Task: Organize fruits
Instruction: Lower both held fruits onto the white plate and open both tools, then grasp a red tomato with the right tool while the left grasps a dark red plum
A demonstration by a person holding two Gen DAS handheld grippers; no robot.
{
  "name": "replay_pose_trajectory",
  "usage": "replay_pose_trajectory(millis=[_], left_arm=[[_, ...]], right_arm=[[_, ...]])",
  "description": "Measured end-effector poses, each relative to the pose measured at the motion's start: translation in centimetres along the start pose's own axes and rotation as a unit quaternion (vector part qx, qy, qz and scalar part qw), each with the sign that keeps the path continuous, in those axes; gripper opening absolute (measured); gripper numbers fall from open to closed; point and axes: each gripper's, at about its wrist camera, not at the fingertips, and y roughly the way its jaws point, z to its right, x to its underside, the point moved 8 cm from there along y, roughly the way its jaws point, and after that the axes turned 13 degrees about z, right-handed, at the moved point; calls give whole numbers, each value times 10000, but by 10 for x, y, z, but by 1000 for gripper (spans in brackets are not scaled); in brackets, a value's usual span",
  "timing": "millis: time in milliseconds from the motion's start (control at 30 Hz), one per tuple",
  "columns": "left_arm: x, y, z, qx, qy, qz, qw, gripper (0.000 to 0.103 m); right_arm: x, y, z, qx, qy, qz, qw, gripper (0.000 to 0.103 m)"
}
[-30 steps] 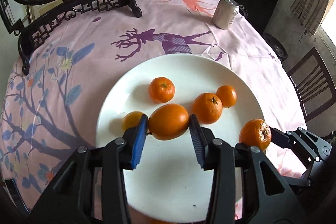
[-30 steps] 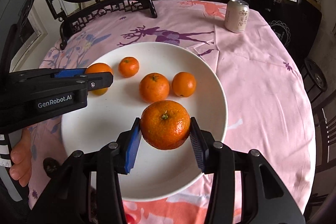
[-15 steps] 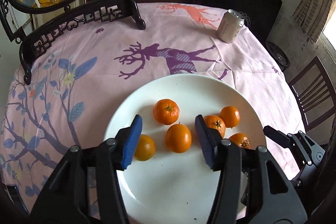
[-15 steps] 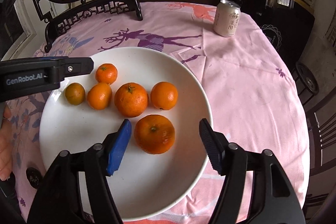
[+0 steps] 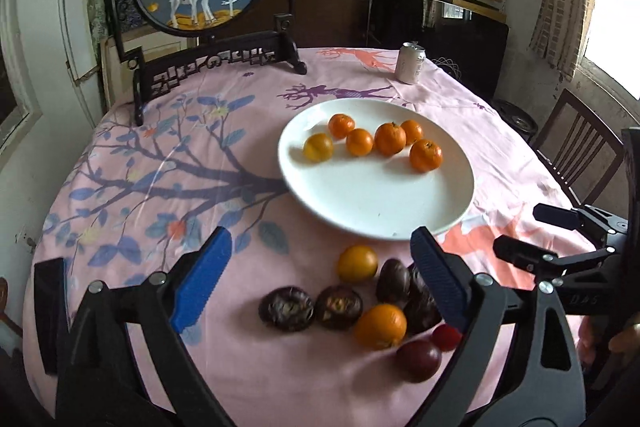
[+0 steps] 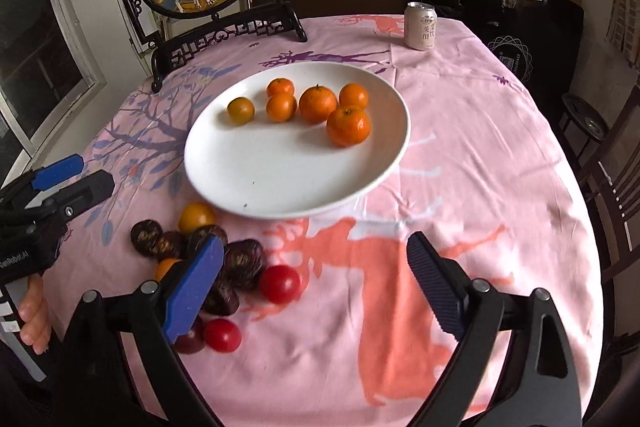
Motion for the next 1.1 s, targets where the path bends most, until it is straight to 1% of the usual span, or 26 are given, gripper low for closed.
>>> replay_pose_trajectory(millis=[133, 267, 367, 433, 500, 533, 567, 600, 700, 767, 833, 867, 900, 933, 1000, 1033, 1100], left_arm=[[26, -11, -11, -29, -138, -224, 9996, 93], [40, -19, -26, -153, -312, -316, 9989, 93], [52, -23, -30, -104, -461, -460, 9978, 93], [61, -25, -28, -19, -443, -568, 9974, 93], [68, -27, -24, 29, -385, -641, 9972, 93], [72, -28, -21, 54, -354, -682, 9970, 93], [75, -28, -19, 93, -338, -717, 9968, 93], [79, -29, -17, 120, -334, -748, 9966, 93], [83, -32, -14, 148, -303, -786, 9963, 93], [85, -35, -11, 187, -270, -797, 9963, 93], [89, -36, -5, 254, -207, -848, 9959, 93], [91, -36, -2, 292, -183, -889, 9954, 93], [93, -35, 2, 331, -153, -929, 9950, 93], [95, -35, 6, 363, -123, -955, 9947, 93], [97, -34, 12, 372, -60, -999, 9943, 93], [98, -34, 15, 374, -42, -1017, 9941, 93], [99, -33, 21, 373, -1, -1052, 9938, 93]], right_arm=[[7, -15, -11, 17, -76, 29, 10000, 93], [11, -25, -26, -56, -233, 66, 9997, 93], [27, -26, -34, -84, -360, -96, 9993, 93], [42, -25, -39, -95, -486, -229, 9985, 93], [56, -25, -47, -225, -599, -269, 9976, 92], [63, -25, -51, -329, -622, -285, 9971, 87], [69, -23, -55, -411, -639, -374, 9964, 69], [75, -20, -58, -480, -627, -482, 9957, 58], [85, -9, -60, -564, -545, -629, 9949, 48], [87, -3, -62, -675, -485, -630, 9945, 47], [87, 4, -62, -670, -484, -580, 9949, 45], [87, 8, -63, -736, -463, -579, 9945, 43], [87, 11, -65, -859, -402, -580, 9938, 35], [87, 13, -68, -964, -374, -602, 9928, 30], [85, 14, -69, -954, -462, -549, 9929, 30], [85, 14, -68, -968, -411, -532, 9930, 28], [85, 7, -61, -987, -219, -500, 9936, 28]])
